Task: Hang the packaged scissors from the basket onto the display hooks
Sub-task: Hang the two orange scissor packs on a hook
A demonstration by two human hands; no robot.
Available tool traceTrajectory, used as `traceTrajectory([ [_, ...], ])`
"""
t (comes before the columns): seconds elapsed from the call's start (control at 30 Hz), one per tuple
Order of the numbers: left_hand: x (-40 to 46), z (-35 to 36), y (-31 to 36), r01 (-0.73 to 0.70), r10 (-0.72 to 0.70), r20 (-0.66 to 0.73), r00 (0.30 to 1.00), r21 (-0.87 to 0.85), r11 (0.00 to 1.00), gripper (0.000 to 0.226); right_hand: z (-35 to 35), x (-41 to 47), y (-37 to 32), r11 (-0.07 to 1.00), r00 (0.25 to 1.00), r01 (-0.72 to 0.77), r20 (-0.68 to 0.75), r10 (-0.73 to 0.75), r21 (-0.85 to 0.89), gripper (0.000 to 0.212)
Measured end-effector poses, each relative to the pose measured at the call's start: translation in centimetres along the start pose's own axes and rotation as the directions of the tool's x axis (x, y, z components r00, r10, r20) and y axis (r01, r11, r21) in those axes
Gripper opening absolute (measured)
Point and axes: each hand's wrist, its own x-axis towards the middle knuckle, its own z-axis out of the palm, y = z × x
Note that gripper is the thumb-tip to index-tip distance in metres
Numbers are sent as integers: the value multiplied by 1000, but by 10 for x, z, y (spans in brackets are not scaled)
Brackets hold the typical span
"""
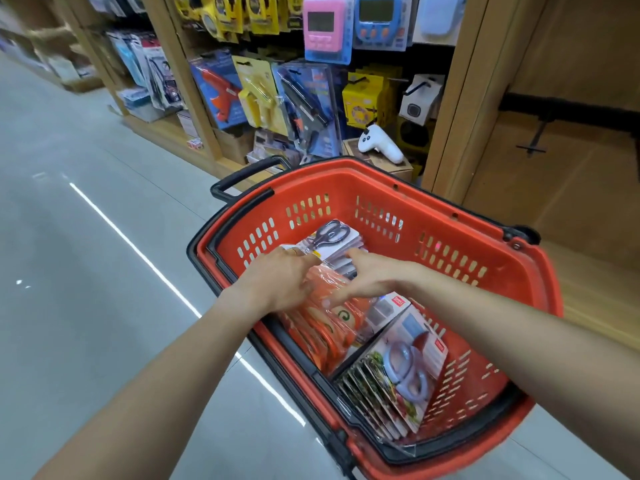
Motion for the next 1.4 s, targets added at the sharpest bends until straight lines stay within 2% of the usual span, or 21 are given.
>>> traceTrajectory([
  [0.2,1,2,3,-10,10,-48,999,9,1000,58,6,0,18,1000,996,-26,86,25,16,128],
  [0.3,-1,1,4,75,-72,-87,994,30,997,54,12,4,14,997,999,5,44,-8,74,144],
  [0.37,1,-3,3,120,-116,-117,986,34,992,52,12,9,5,998,999,34,-17,-33,47,157],
  [0.53,2,-9,-8,142,-144,19,989,77,987,69,18,30,1,998,999,-4,36,2,62,162],
  [0.6,1,-6,-9,162,-163,18,986,52,985,68,24,37,6,999,1000,-10,-5,10,50,147],
  [0.67,1,-2,-8,165,-165,-12,986,15,986,66,25,41,10,995,999,8,-34,-4,95,112],
  [0.7,1,-1,-8,164,-164,-26,986,4,987,67,24,43,13,992,999,8,-34,-3,127,102],
  [0.77,1,-2,-8,177,-178,-43,983,-35,984,70,20,39,11,993,997,9,-83,1,120,105],
  [0.83,1,-3,-9,188,-193,-55,980,-84,978,72,16,29,1,999,973,38,-226,-40,-11,111],
  [0.9,0,-4,-9,186,-194,-67,979,-116,976,73,16,8,-19,986,940,88,-317,-129,-138,98],
  [0.97,0,-5,-9,183,-194,-75,978,-127,975,73,21,-15,-40,965,949,123,-257,-183,-230,82],
  [1.03,0,-4,-10,171,-184,-95,978,-128,977,69,33,-29,-53,942,976,110,-143,-162,-316,69],
  [1.13,0,-2,-10,153,-166,-95,982,-131,980,66,54,-27,-55,912,992,56,-84,-98,-406,63],
  [1.3,1,-4,-9,156,-167,-84,982,-129,979,66,90,-11,-50,950,971,12,-222,-85,-311,73],
  [1.4,1,-3,-10,155,-170,-117,978,-126,980,60,98,-7,-51,950,961,25,-253,-108,-311,69],
])
